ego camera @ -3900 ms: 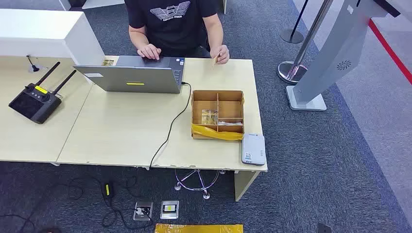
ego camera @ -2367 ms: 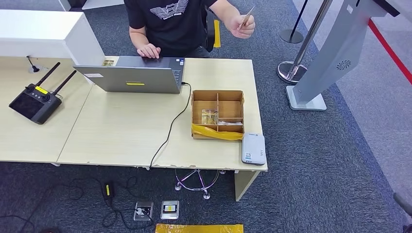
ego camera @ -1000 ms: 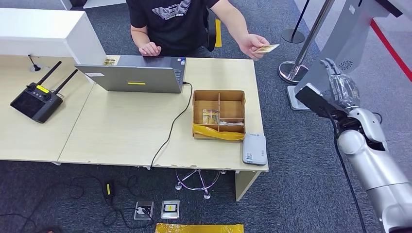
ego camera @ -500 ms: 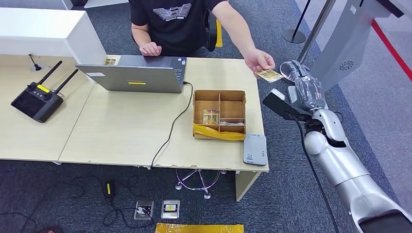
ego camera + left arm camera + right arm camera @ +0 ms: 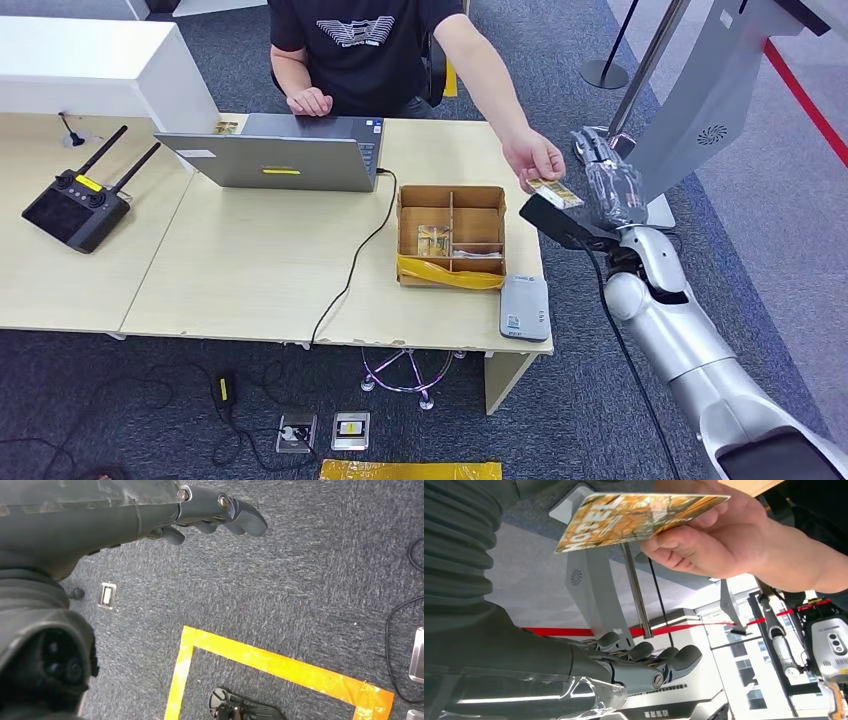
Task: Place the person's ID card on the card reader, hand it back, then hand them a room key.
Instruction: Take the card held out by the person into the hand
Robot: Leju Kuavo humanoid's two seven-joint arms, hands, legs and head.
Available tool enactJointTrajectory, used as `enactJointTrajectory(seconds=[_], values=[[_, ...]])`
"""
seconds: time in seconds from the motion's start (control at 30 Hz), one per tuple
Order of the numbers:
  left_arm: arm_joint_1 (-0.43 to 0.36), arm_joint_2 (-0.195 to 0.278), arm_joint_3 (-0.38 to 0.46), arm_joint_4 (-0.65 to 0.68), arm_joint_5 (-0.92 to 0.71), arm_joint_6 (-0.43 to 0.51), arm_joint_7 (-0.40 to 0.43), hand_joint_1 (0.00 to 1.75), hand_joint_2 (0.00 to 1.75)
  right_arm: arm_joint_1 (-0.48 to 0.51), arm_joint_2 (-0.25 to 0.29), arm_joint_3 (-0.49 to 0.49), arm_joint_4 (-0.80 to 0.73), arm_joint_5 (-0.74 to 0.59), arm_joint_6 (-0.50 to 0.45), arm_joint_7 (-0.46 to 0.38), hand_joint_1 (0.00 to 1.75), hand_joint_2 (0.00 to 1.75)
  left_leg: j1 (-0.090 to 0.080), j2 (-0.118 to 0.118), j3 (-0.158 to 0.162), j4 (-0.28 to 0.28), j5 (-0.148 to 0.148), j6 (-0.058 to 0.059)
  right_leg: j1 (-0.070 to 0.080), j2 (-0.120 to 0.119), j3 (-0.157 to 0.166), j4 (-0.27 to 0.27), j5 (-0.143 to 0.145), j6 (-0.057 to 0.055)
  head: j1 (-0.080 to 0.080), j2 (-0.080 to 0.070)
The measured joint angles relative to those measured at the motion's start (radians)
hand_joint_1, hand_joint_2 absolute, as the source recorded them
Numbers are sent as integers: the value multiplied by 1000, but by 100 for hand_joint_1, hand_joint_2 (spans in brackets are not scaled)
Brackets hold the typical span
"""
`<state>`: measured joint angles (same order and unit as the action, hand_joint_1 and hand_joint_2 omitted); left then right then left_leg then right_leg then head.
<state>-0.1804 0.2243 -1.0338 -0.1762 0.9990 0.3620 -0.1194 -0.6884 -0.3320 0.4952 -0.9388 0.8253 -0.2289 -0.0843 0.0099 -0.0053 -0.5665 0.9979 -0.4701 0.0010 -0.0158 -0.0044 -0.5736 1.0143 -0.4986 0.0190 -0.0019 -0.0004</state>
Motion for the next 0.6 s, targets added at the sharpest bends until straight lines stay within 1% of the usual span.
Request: enactJointTrajectory(seconds=[0.1, 0.23, 0.27, 0.6], values=[[0, 0, 0, 0, 0, 0, 0, 0, 0, 0, 5, 1, 3, 3, -1, 0, 0, 175, 0, 0, 0, 0, 0, 0, 0, 0, 0, 0, 0, 0, 0, 0], [0, 0, 0, 0, 1, 2, 1, 0, 0, 1, 10, 3, 4, 8, -6, 0, 172, 175, 0, 0, 0, 0, 0, 0, 0, 0, 0, 0, 0, 0, 0, 0], [0, 0, 0, 0, 1, 2, 2, 0, 0, 1, 11, 3, 4, 4, -9, -1, 175, 175, 0, 0, 0, 0, 0, 0, 0, 0, 0, 0, 0, 0, 0, 0], [1, 0, 0, 0, 4, 6, 2, 0, 0, 1, 22, 3, 5, -15, -25, -13, 175, 175, 0, 0, 0, 0, 0, 0, 0, 0, 0, 0, 0, 0, 0, 0]])
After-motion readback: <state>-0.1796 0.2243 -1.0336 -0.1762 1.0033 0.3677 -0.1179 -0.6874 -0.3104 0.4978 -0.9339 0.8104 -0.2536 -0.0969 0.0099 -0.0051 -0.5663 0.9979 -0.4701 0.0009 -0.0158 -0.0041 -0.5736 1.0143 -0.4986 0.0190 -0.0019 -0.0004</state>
